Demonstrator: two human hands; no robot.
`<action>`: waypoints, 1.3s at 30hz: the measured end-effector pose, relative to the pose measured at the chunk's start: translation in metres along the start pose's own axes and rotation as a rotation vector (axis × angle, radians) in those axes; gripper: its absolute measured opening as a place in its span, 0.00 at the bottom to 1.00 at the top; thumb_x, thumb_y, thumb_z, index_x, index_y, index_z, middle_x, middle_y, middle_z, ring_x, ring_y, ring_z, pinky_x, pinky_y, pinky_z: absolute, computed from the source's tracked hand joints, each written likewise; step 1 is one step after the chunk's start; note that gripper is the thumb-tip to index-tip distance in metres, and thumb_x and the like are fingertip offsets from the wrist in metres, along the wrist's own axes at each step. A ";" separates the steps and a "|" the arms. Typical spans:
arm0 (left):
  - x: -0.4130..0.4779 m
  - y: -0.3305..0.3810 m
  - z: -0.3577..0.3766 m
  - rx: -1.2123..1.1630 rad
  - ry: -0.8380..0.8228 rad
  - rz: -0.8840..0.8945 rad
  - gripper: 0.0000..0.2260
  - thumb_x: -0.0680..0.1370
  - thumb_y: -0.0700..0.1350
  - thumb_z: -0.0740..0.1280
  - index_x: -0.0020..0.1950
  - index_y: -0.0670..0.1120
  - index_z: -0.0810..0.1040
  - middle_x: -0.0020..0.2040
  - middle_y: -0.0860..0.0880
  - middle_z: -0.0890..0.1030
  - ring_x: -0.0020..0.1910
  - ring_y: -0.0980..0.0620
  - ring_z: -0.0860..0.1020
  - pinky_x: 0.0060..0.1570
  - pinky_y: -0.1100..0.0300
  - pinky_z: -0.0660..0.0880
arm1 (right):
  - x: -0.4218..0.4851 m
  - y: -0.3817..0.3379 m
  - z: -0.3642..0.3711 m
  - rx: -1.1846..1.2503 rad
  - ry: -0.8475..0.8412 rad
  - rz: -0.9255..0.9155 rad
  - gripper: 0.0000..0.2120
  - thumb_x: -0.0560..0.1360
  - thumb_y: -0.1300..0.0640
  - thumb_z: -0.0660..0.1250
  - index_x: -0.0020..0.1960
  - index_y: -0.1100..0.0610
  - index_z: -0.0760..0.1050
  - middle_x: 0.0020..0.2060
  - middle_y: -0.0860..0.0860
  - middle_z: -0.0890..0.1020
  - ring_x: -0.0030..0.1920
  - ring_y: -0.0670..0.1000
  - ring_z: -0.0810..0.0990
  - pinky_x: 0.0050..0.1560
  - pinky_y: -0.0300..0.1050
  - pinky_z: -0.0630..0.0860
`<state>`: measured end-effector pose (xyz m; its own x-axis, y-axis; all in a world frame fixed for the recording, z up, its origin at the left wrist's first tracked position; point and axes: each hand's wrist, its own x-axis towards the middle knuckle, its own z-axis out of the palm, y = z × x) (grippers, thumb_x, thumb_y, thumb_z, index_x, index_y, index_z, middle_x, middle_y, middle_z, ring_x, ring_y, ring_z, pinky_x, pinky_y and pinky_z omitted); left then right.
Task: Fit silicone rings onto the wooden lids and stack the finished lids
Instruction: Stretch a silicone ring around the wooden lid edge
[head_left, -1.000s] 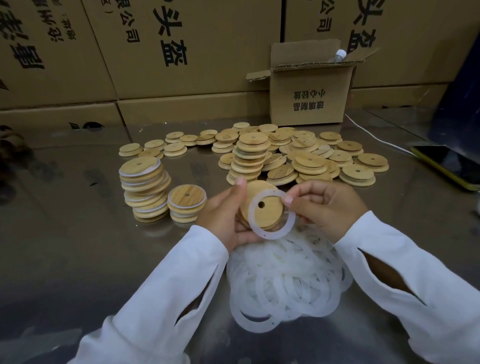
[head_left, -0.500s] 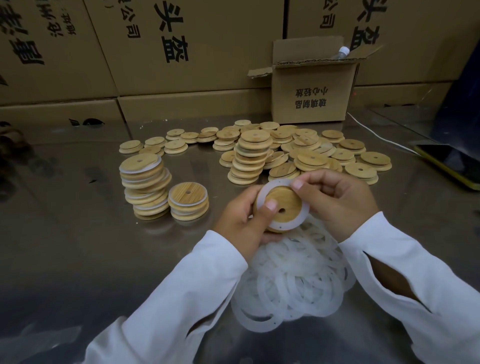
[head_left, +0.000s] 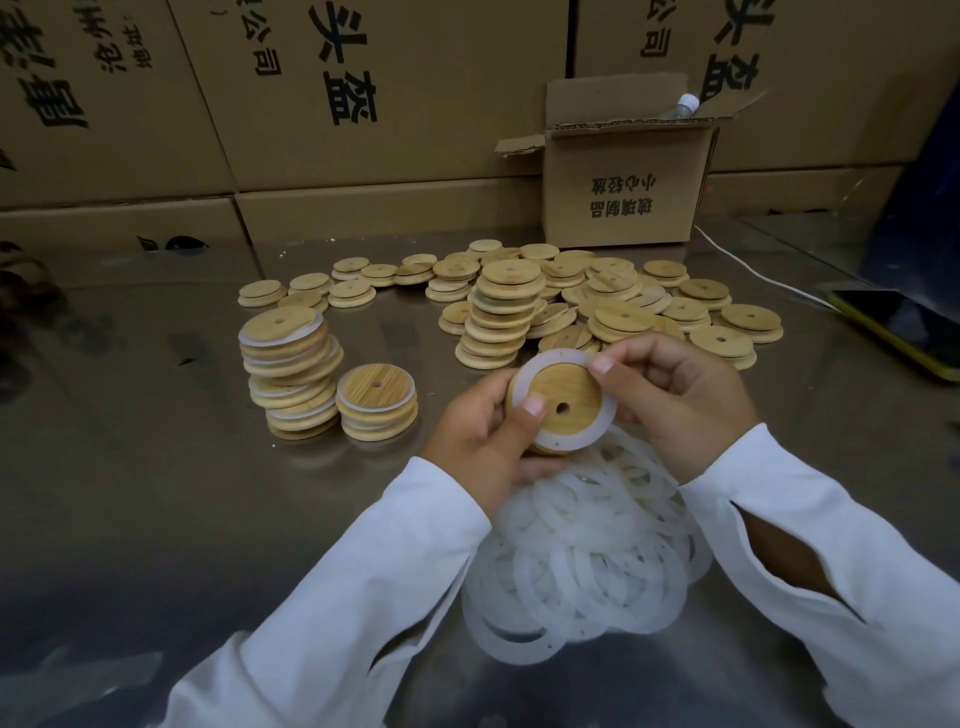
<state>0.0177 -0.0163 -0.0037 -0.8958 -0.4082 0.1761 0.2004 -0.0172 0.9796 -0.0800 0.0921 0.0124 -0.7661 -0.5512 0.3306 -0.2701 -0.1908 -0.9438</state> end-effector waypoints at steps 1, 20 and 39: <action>0.000 0.000 0.000 -0.005 0.001 -0.007 0.11 0.79 0.38 0.57 0.59 0.44 0.72 0.53 0.42 0.79 0.50 0.47 0.79 0.41 0.62 0.80 | 0.000 0.000 0.000 -0.001 0.001 0.001 0.05 0.71 0.65 0.67 0.38 0.58 0.76 0.26 0.47 0.78 0.26 0.38 0.75 0.29 0.28 0.71; 0.001 0.000 0.001 -0.041 0.095 0.039 0.08 0.78 0.39 0.59 0.55 0.47 0.74 0.48 0.46 0.80 0.45 0.51 0.81 0.37 0.61 0.80 | -0.001 0.003 0.002 0.021 -0.026 0.000 0.07 0.72 0.64 0.66 0.36 0.58 0.77 0.24 0.46 0.79 0.27 0.42 0.76 0.34 0.33 0.76; 0.000 -0.001 -0.003 -0.009 0.110 0.100 0.09 0.78 0.45 0.58 0.51 0.49 0.77 0.47 0.48 0.81 0.47 0.51 0.81 0.40 0.58 0.80 | 0.001 0.008 0.002 -0.017 -0.029 -0.061 0.06 0.72 0.65 0.65 0.37 0.58 0.76 0.31 0.52 0.79 0.30 0.42 0.78 0.35 0.33 0.76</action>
<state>0.0182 -0.0188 -0.0048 -0.8224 -0.5057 0.2608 0.2904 0.0211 0.9567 -0.0817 0.0879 0.0048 -0.7309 -0.5622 0.3869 -0.3257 -0.2108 -0.9217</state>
